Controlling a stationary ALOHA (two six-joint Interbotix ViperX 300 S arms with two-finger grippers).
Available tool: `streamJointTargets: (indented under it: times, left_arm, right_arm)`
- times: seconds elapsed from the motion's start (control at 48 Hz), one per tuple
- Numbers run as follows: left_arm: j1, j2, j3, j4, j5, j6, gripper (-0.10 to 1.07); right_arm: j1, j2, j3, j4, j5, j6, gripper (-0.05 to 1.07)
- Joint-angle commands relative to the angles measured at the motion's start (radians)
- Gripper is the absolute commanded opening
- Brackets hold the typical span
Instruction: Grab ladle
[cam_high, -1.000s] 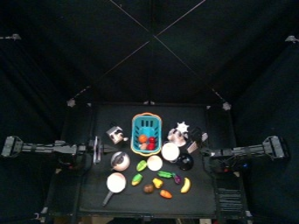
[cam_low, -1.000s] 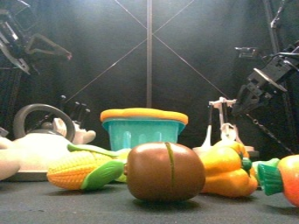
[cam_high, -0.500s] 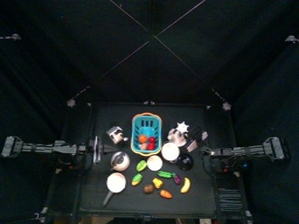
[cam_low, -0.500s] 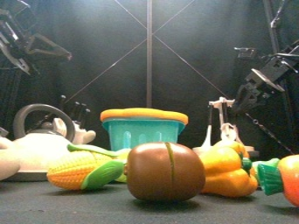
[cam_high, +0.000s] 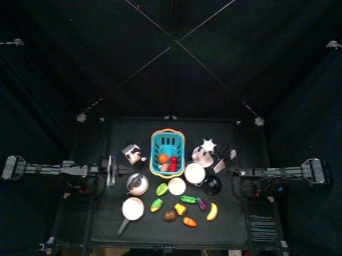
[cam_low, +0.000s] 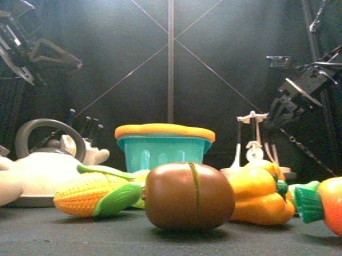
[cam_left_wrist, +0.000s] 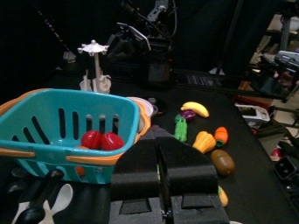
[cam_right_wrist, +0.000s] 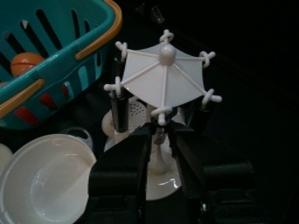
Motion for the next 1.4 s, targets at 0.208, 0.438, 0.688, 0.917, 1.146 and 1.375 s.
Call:
streamJointTargets:
  times: [0.208, 0.438, 0.688, 0.917, 1.146, 1.375]
  left_arm:
    - [0.003, 0.005, -0.014, -0.002, -0.011, -0.002, -0.02]
    - [0.003, 0.005, -0.014, 0.000, -0.011, -0.002, -0.02]
    - [0.003, 0.005, -0.014, 0.000, -0.009, -0.002, -0.02]
    - [0.003, 0.005, -0.012, -0.002, -0.011, -0.002, -0.02]
    - [0.003, 0.006, -0.012, 0.000, -0.009, -0.002, -0.02]
    - [0.003, 0.006, -0.014, 0.000, -0.011, -0.002, -0.02]
  right_arm:
    - [0.006, -0.002, -0.023, 0.015, -0.005, -0.003, 0.59]
    - [0.031, -0.014, -0.026, 0.029, -0.005, -0.008, 0.59]
    - [0.063, -0.020, -0.032, 0.067, -0.002, -0.012, 0.59]
    - [0.089, -0.020, -0.046, 0.067, 0.015, -0.014, 0.59]
    - [0.106, -0.029, -0.051, 0.078, 0.041, -0.014, 0.59]
    - [0.126, -0.037, -0.048, 0.098, 0.055, -0.014, 0.59]
